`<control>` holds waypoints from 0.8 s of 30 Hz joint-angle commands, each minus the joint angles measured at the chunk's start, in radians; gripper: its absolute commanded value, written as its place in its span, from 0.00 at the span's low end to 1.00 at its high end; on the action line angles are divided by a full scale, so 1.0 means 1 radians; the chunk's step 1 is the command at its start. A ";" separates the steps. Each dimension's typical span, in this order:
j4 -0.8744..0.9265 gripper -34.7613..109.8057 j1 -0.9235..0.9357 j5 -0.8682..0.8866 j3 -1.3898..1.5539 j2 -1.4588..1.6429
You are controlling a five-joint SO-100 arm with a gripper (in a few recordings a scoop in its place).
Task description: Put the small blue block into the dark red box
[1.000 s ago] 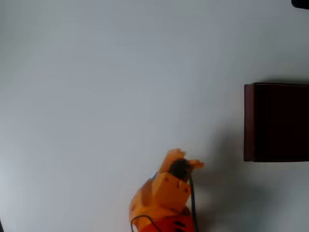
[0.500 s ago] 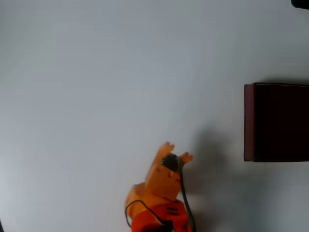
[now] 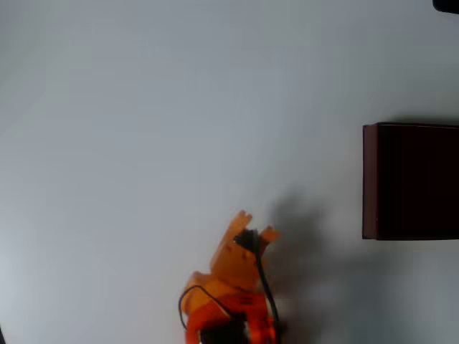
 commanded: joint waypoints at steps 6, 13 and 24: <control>-0.087 0.39 0.015 -0.002 0.011 -0.078; -0.038 0.39 0.026 0.023 -0.051 -0.120; 0.035 0.39 0.003 0.103 -0.247 -0.284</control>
